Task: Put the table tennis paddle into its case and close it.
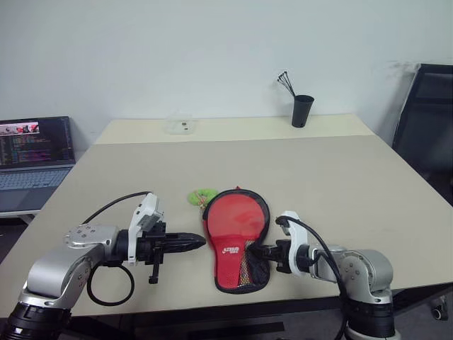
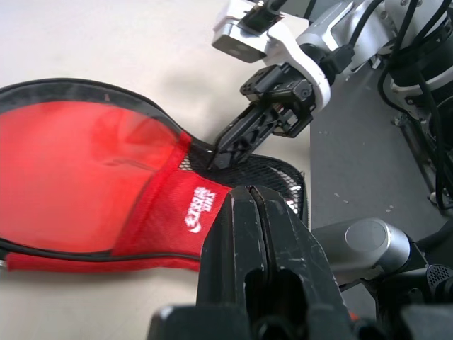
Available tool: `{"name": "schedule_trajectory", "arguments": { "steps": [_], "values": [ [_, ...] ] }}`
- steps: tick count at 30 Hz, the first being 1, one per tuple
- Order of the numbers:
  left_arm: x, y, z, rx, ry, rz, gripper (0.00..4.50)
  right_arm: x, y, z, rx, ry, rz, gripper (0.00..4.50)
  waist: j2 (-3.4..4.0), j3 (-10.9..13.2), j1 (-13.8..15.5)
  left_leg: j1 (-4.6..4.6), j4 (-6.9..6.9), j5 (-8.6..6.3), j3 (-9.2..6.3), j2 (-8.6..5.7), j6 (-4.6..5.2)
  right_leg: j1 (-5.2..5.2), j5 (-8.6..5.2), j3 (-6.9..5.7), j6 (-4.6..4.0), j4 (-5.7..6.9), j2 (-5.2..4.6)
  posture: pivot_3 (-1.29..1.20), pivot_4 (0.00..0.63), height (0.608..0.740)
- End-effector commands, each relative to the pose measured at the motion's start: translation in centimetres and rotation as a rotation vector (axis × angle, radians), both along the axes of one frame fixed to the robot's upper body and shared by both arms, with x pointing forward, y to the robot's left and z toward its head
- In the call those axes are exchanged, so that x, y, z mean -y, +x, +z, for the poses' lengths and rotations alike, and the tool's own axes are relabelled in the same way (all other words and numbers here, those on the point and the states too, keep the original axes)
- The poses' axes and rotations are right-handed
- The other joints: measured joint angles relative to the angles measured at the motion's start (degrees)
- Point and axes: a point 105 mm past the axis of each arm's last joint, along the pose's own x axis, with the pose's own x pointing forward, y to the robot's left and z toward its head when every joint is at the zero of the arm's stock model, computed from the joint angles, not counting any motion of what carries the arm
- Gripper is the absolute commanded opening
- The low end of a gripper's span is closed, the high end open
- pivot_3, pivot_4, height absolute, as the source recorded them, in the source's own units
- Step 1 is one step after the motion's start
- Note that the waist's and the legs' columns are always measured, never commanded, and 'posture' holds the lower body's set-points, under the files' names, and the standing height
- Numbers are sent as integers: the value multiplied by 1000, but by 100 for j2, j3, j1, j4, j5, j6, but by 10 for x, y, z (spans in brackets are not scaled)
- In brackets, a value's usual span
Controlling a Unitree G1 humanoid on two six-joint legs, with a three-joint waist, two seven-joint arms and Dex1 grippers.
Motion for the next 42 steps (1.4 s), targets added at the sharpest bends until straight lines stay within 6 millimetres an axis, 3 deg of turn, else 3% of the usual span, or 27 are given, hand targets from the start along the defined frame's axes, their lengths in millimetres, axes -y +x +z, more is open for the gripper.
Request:
{"name": "schedule_trajectory", "arguments": {
  "steps": [1,14,25,29,36,38,42],
  "values": [
    [2,-1,10,42,3,-24,0,-2,-9,2,-16,23,14,13,0,0,6,-1,0,0,0,0,0,0,0,-1,0,-1,0,0,150,740],
    [3,1,9,54,10,-25,0,-16,-24,-7,-80,114,-49,13,0,0,12,-7,-1,-1,-3,3,0,-4,-1,-3,1,-4,2,0,150,740],
    [3,4,6,61,7,-10,0,9,-19,-12,-64,30,-75,13,0,0,56,-13,-2,-1,-2,1,0,-4,-2,-5,1,-11,0,0,150,740],
    [4,5,4,62,3,-6,0,11,-21,-9,-48,25,-53,1018,0,0,92,-17,-1,-2,0,1,-1,-4,-2,-7,1,-15,0,0,150,740],
    [5,7,2,64,-4,6,0,21,-22,-3,-9,-1,-54,3425,-1,-1,104,-17,0,-2,-1,1,-1,-3,-2,-10,1,-15,-1,0,150,740],
    [3,13,2,73,-13,47,0,29,-22,14,69,12,-38,3425,0,0,115,-18,1,-2,-1,2,-1,-2,-2,-11,2,-15,-4,0,150,740],
    [-3,29,5,108,-29,148,0,38,-34,46,308,-102,208,3425,4,5,123,-32,8,-2,0,-6,-1,-5,-6,-14,19,-17,-35,0,150,740]
  ]
}}
